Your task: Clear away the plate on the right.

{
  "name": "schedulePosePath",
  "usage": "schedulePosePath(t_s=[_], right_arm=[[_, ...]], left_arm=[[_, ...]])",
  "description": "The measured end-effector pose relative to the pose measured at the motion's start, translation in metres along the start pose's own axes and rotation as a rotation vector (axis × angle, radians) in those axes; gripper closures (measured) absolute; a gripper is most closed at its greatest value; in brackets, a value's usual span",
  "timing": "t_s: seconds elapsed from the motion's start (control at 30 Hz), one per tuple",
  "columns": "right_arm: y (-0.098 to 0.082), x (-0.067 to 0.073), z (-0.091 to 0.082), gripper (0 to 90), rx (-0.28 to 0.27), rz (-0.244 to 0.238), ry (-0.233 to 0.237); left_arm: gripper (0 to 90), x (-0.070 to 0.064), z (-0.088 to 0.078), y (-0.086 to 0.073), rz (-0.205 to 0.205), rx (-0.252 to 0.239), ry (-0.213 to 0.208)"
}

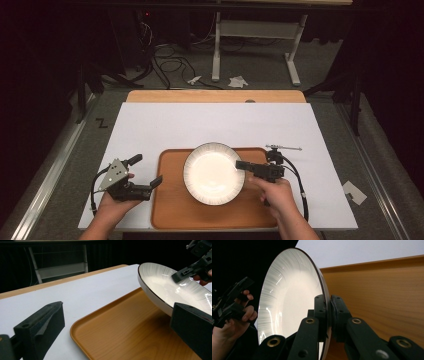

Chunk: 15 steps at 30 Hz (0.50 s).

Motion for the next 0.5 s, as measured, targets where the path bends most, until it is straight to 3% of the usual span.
schedulePosePath(t_s=[0.23, 0.5], right_arm=[[-0.008, -0.006, 0.004, 85.5, 0.042, -0.015, -0.035], [-0.013, -0.012, 0.005, 85.2, 0.054, -0.006, -0.058]], left_arm=[[0.5, 0.000, 0.000, 0.000, -0.001, -0.003, 0.001], [0.5, 0.000, 0.000, 0.000, -0.002, -0.004, -0.002]])
Point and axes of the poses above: each handheld gripper's, and its own axes: z roughly forward along the jaws, y roughly out of its top, x roughly to its left, the point moved 10 cm from there along z, roughly forward along the jaws, and after that the axes turned 9 degrees about y, right-handed, at the moved point
